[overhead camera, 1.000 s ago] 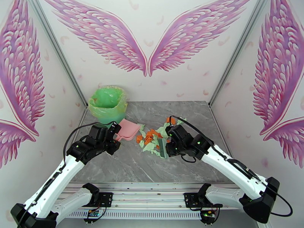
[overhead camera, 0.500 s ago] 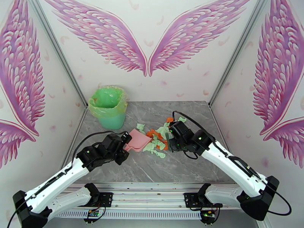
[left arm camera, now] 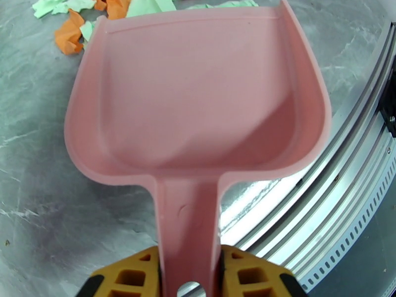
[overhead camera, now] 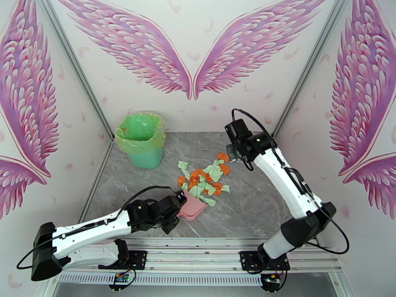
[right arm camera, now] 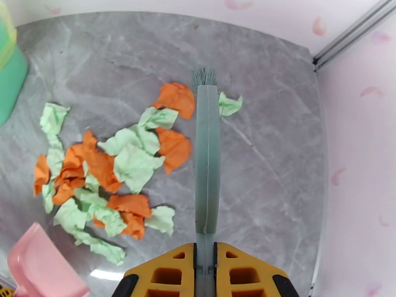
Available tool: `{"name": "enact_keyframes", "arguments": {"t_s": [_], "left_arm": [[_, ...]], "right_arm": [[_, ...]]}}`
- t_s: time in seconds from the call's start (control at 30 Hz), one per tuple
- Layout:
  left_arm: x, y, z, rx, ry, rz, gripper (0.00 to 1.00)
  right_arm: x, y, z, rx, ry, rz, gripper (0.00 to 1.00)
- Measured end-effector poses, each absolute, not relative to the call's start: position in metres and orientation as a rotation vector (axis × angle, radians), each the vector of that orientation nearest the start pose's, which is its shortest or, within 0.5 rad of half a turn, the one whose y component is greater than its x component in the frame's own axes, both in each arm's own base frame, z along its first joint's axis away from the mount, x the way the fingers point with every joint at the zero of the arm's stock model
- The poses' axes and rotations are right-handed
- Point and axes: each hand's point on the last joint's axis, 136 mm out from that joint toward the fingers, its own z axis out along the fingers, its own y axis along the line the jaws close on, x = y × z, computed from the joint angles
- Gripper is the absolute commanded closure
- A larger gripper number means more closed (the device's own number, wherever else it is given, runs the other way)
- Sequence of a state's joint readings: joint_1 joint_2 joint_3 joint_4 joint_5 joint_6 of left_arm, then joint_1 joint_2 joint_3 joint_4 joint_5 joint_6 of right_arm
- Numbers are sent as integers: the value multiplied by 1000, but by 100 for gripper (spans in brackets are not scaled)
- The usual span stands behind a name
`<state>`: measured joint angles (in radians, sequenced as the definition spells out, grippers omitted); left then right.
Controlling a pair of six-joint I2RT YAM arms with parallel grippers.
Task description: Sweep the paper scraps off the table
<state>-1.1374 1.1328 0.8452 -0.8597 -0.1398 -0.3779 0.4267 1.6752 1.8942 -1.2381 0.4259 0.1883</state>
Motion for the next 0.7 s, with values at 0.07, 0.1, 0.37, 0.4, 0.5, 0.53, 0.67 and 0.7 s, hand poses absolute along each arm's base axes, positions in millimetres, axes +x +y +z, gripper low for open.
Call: {"name": "enact_keyframes", "arguments": {"t_s": [0.07,0.1,0.37,0.4,0.5,0.53,0.67,0.7], "left_arm": [[126,-229,116,982,2553,-267,100],[124,-230,114,988,2558,-263,100],[119,-230,84,1030,2639,-138,100],[118,-230,80,1040,2649,-121,100],[117,-230,73,1058,2665,-91,100],[117,-229,72,1061,2667,-84,100],[118,-230,70,1061,2666,-75,100],[118,-230,70,1060,2666,-75,100]], "right_arm": [[412,95,287,-152,2484,-359,100],[425,92,283,-161,2486,-399,100],[495,72,236,-294,2508,-746,100],[500,71,228,-321,2516,-781,100],[507,69,204,-396,2542,-865,100],[508,68,199,-418,2546,-884,100],[517,68,186,-487,2541,-939,100],[519,67,185,-496,2538,-947,100]]}}
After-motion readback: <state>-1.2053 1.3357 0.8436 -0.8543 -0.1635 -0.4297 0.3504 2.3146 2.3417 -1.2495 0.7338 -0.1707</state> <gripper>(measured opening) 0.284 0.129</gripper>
